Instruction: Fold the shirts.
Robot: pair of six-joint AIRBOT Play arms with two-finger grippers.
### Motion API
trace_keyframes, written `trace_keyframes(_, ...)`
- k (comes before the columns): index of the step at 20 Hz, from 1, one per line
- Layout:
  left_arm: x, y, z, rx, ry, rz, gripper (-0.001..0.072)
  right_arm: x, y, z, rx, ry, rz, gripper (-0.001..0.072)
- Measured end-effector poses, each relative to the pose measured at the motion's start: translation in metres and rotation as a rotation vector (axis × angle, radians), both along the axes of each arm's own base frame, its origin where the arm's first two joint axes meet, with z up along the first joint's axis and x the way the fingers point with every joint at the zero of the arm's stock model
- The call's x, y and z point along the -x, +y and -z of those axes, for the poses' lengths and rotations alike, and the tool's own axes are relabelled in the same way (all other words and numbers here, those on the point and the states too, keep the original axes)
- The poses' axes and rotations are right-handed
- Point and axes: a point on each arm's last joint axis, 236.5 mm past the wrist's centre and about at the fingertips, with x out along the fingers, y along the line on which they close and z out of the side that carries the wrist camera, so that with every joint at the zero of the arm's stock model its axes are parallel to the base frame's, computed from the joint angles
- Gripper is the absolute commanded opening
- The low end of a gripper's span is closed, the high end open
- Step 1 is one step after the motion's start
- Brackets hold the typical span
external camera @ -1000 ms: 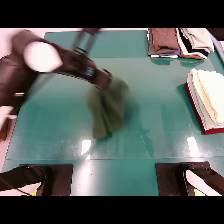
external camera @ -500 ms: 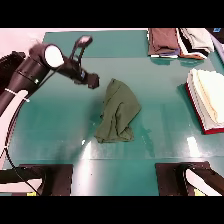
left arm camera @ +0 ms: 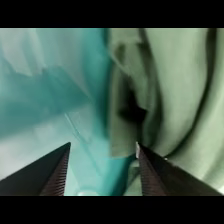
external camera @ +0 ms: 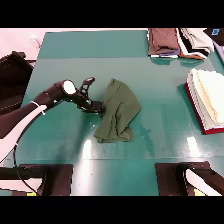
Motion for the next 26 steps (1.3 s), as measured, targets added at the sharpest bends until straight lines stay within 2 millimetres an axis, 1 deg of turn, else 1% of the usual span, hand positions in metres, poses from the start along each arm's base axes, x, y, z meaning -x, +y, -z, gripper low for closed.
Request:
trace_keyframes(1,0.002,-0.005,0.005,0.004,0.004,0.003,0.0474,0.001,0.0,0.001,0.001,0.005,-0.002,0.0023)
trace_keyframes(2,0.004,-0.01,0.008,0.007,0.003,0.005,0.0404,0.001,0.0,0.001,0.002,0.007,-0.003,0.0023)
trace_keyframes(3,0.003,-0.014,0.009,0.017,0.0,0.002,0.015,0.002,0.001,0.002,0.002,0.011,-0.005,0.0022)
trace_keyframes(4,0.003,-0.017,0.01,0.023,-0.001,0.0,0.003,0.002,0.001,0.003,0.003,0.013,-0.005,0.0023)
trace_keyframes(6,0.001,-0.021,0.009,0.031,-0.012,-0.002,0.0027,0.004,0.002,0.01,0.005,0.037,-0.011,0.0023)
trace_keyframes(7,-0.002,-0.023,0.006,0.035,-0.023,0.0,0.0027,0.005,0.002,0.019,0.005,0.067,-0.016,0.0023)
trace_keyframes(8,-0.006,-0.024,0.001,0.036,-0.04,0.004,0.0027,0.008,0.003,0.034,0.004,0.109,-0.021,0.0022)
trace_keyframes(9,-0.011,-0.026,-0.005,0.036,-0.059,0.01,0.0027,0.012,0.004,0.053,0.002,0.165,-0.028,0.0023)
trace_keyframes(10,-0.016,-0.026,-0.013,0.032,-0.082,0.02,0.0027,0.017,0.005,0.079,-0.002,0.239,-0.035,0.0036)
trace_keyframes(11,-0.021,-0.027,-0.02,0.03,-0.104,0.03,0.0027,0.024,0.007,0.107,-0.006,0.314,-0.043,0.0223)
trace_keyframes(12,-0.025,-0.027,-0.027,0.025,-0.125,0.039,0.0027,0.032,0.011,0.14,-0.012,0.403,-0.057,0.0386)
trace_keyframes(13,-0.029,-0.028,-0.032,0.023,-0.141,0.045,0.0027,0.043,0.018,0.173,-0.024,0.492,-0.079,0.0396)
trace_keyframes(14,-0.031,-0.027,-0.036,0.018,-0.152,0.05,0.0027,0.056,0.03,0.207,-0.045,0.582,-0.109,0.0395)
trace_keyframes(15,-0.033,-0.027,-0.038,0.015,-0.159,0.054,0.0027,0.069,0.047,0.238,-0.08,0.659,-0.144,0.0395)
trace_keyframes(16,-0.034,-0.027,-0.04,0.012,-0.163,0.058,0.0027,0.08,0.065,0.264,-0.117,0.72,-0.177,0.0395)
trace_keyframes(17,-0.034,-0.026,-0.041,0.008,-0.167,0.061,0.0027,0.091,0.085,0.287,-0.151,0.771,-0.213,0.0395)
trace_keyframes(19,-0.033,-0.026,-0.042,0.003,-0.164,0.068,0.0027,0.105,0.123,0.323,-0.217,0.841,-0.255,0.0395)
trace_keyframes(21,-0.031,-0.025,-0.042,-0.003,-0.157,0.075,0.0027,0.111,0.152,0.349,-0.269,0.884,-0.268,0.0395)
trace_keyframes(22,-0.03,-0.024,-0.041,-0.006,-0.152,0.079,0.0027,0.112,0.164,0.357,-0.294,0.896,-0.273,0.0395)
trace_keyframes(23,-0.029,-0.023,-0.041,-0.01,-0.15,0.083,0.0027,0.112,0.175,0.365,-0.314,0.906,-0.276,0.0395)
trace_keyframes(26,-0.028,-0.022,-0.04,-0.019,-0.146,0.089,0.0028,0.109,0.198,0.38,-0.338,0.926,-0.285,0.0394)
